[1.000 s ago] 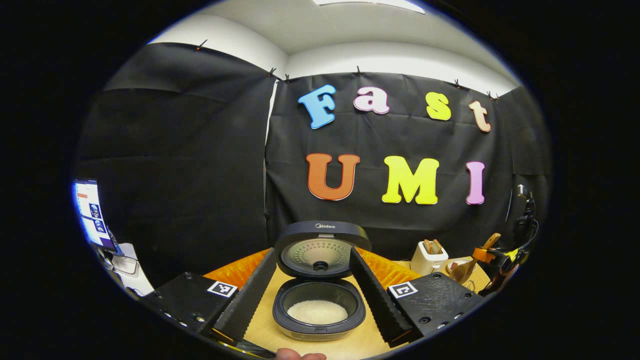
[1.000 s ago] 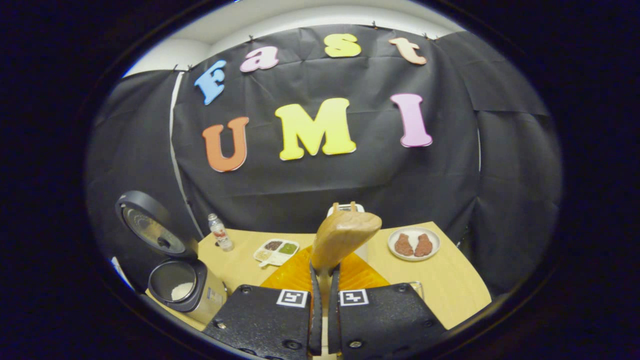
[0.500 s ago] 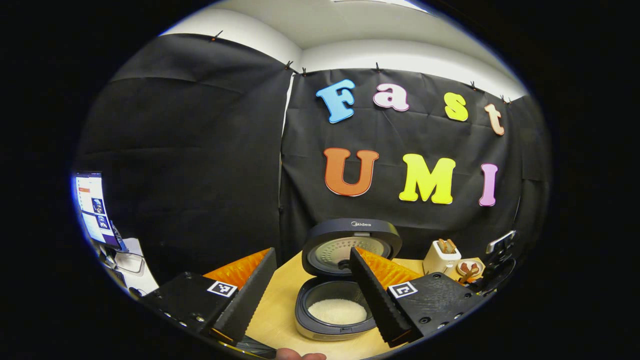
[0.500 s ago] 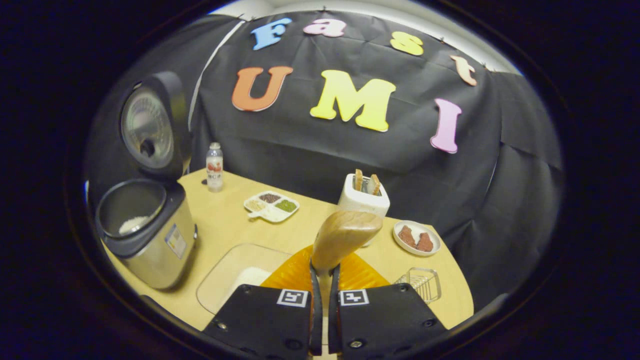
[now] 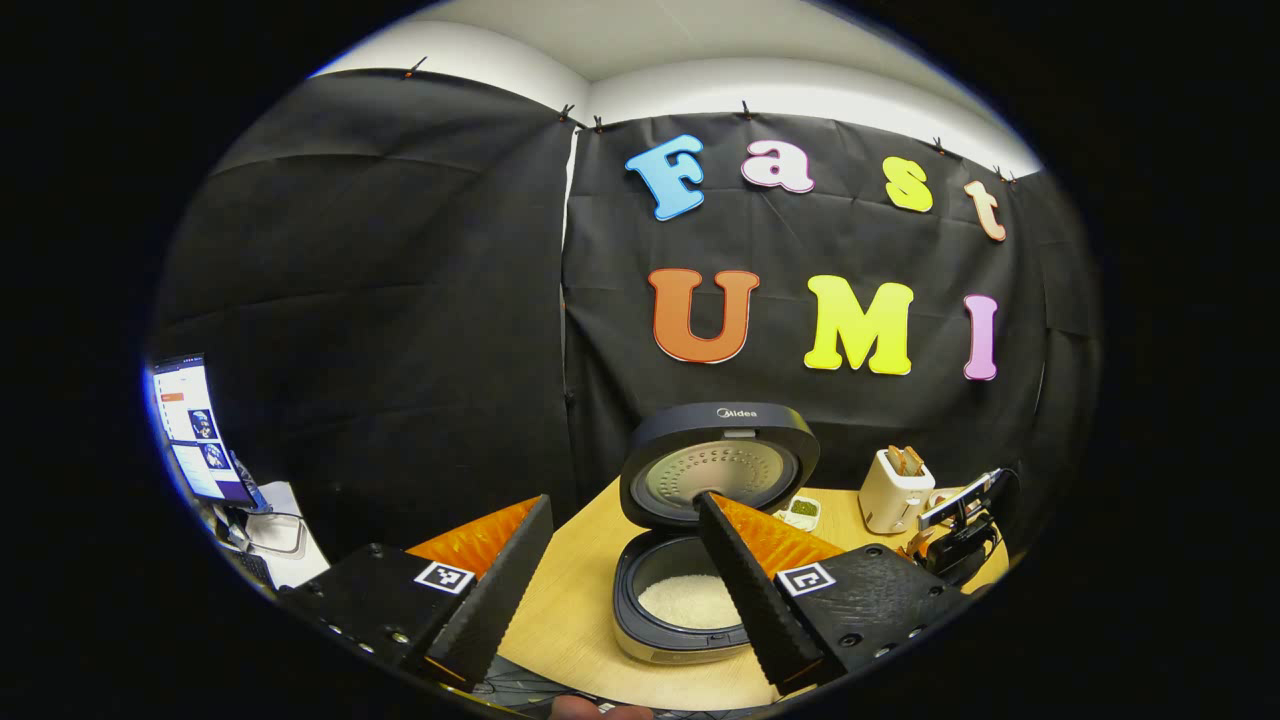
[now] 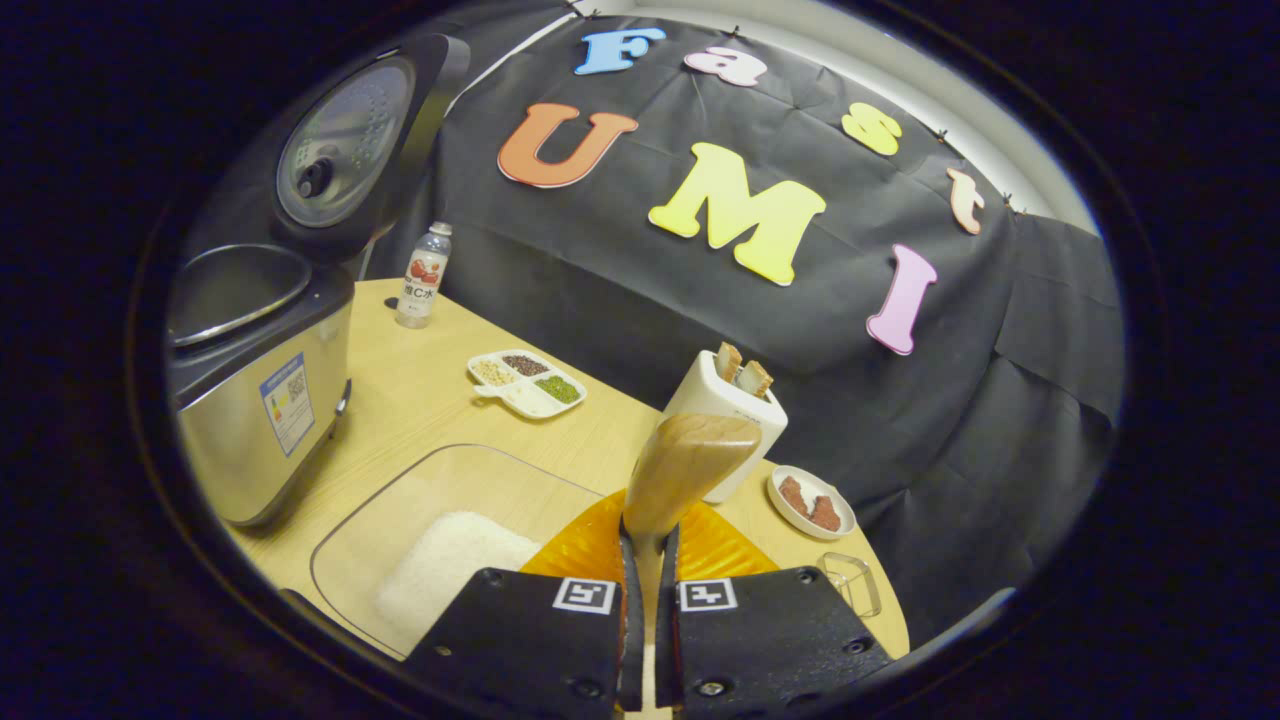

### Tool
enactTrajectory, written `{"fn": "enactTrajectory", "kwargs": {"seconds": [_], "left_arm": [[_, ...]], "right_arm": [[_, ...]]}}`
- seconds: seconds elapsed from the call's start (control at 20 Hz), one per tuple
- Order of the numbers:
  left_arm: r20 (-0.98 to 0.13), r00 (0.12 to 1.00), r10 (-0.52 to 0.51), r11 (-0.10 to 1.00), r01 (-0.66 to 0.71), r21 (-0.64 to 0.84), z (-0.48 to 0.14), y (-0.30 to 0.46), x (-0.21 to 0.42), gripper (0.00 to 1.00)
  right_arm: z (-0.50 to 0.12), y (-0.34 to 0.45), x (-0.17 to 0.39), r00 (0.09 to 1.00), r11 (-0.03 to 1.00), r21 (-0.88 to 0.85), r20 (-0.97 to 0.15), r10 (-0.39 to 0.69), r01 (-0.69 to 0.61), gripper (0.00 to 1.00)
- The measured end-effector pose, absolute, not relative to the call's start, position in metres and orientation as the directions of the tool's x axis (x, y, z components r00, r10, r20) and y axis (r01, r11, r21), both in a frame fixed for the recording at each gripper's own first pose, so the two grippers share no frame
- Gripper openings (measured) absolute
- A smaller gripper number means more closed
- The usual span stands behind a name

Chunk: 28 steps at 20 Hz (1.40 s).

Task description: Close the left gripper, press the button to open the rice cooker; take a wooden spoon from the chopstick holder with the right hand, scoop a spoonful of rice and pour it into the rice cooker, then put the wooden spoon back into the chopstick holder.

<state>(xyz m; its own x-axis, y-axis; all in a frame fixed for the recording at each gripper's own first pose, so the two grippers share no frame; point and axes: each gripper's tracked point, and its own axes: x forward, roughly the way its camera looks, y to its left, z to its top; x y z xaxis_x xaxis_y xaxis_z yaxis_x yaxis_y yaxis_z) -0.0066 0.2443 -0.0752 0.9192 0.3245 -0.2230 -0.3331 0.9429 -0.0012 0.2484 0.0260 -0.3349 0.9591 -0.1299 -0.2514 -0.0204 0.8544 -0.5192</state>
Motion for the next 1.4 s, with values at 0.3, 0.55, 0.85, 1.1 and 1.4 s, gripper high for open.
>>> {"fn": "enactTrajectory", "kwargs": {"seconds": [0.3,0.55,0.85,1.1,1.4], "left_arm": [[-0.241,0.91,0.337,0.939,-0.345,0.009,-0.08,0.249,-0.014,0.95],[-0.258,0.903,0.344,0.934,-0.358,-0.009,-0.088,0.248,-0.018,0.95],[-0.265,0.899,0.349,0.932,-0.362,-0.003,-0.088,0.243,-0.02,0.95],[-0.27,0.901,0.339,0.936,-0.353,-0.001,-0.086,0.233,-0.019,0.95],[-0.282,0.906,0.316,0.943,-0.332,-0.008,-0.086,0.215,-0.015,0.95]], "right_arm": [[-0.343,0.055,0.258,0.942,0.953,-0.298,-0.332,-0.048,-0.057,0.1],[-0.346,0.078,0.264,0.912,0.997,-0.019,-0.404,0.066,-0.081,0.1],[-0.349,0.076,0.266,0.886,0.966,0.256,-0.442,0.137,-0.021,0.1],[-0.348,0.071,0.266,0.861,0.875,0.483,-0.46,0.218,0.036,0.1],[-0.342,0.051,0.252,0.861,0.797,0.603,-0.418,0.289,0.025,0.1]]}}
